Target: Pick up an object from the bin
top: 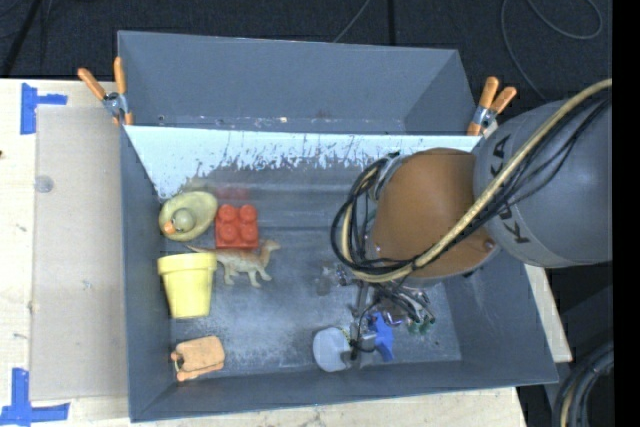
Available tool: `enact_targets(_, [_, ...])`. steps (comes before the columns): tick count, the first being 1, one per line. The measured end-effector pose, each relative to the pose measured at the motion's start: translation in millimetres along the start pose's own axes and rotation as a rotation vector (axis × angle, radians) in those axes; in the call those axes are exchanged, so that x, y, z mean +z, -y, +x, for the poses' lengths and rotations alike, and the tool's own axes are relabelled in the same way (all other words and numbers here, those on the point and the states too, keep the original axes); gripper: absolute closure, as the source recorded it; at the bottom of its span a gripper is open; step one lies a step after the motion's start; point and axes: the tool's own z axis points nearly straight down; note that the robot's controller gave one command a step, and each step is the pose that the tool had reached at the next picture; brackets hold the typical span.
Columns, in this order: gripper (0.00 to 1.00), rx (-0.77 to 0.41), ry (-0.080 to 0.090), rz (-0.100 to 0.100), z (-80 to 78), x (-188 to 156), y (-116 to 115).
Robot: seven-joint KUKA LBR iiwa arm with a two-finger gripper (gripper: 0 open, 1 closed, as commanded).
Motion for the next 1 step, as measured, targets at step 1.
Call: enact_targets(1, [0.00, -0.194, -0.003, 0.000, 5.5, 23.1, -2.0])
